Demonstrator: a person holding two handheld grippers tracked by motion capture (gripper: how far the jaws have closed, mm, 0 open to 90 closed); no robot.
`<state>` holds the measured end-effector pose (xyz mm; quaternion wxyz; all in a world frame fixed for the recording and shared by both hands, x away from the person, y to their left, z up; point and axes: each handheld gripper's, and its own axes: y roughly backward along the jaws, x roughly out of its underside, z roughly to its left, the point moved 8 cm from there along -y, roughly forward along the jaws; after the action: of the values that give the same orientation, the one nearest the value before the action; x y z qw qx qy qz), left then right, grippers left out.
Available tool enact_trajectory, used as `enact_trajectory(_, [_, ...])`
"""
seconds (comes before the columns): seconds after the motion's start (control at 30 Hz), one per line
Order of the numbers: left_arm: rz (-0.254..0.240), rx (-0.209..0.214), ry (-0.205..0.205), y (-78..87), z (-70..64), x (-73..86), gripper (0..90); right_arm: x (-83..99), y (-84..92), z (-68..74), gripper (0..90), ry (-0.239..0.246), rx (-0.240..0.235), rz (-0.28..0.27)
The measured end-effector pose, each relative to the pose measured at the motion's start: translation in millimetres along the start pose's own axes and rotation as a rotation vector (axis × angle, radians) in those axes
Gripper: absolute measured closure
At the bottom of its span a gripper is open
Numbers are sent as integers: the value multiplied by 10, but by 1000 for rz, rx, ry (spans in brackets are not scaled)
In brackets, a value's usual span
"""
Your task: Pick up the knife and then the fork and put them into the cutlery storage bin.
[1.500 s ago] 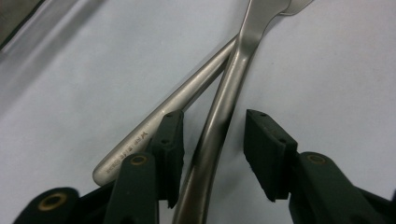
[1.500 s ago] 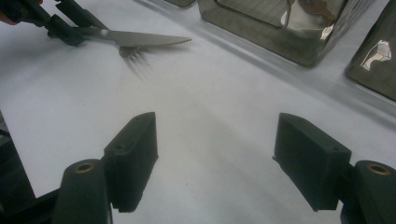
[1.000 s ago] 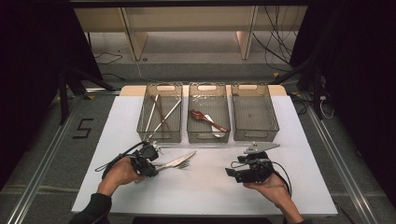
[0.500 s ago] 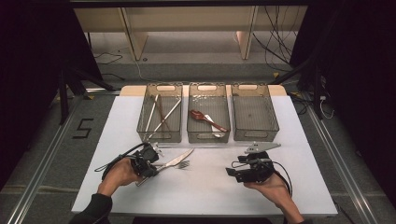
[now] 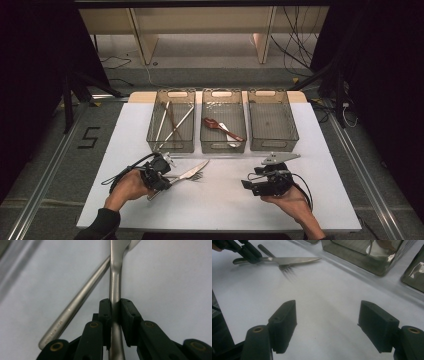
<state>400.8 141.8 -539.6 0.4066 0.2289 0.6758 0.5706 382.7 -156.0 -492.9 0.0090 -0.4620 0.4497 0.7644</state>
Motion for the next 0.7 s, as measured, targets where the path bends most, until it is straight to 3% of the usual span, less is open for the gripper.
enact_trajectory(0.03, [-7, 7, 22, -3, 2, -2, 783, -1, -1, 2, 315, 1, -1, -1])
enact_trajectory(0.13, [8, -10, 16, 1, 8, -5, 778, -1, -2, 1, 315, 0, -2, 0])
enact_trajectory(0.4, [-29, -12, 38, 9, -1, -158, 697, 5, -6, -1, 315, -1, -3, 1])
enact_trajectory(0.7, [19, -22, 32, -64, 17, -206, 721, 12, -9, -7, 318, -4, -4, 3])
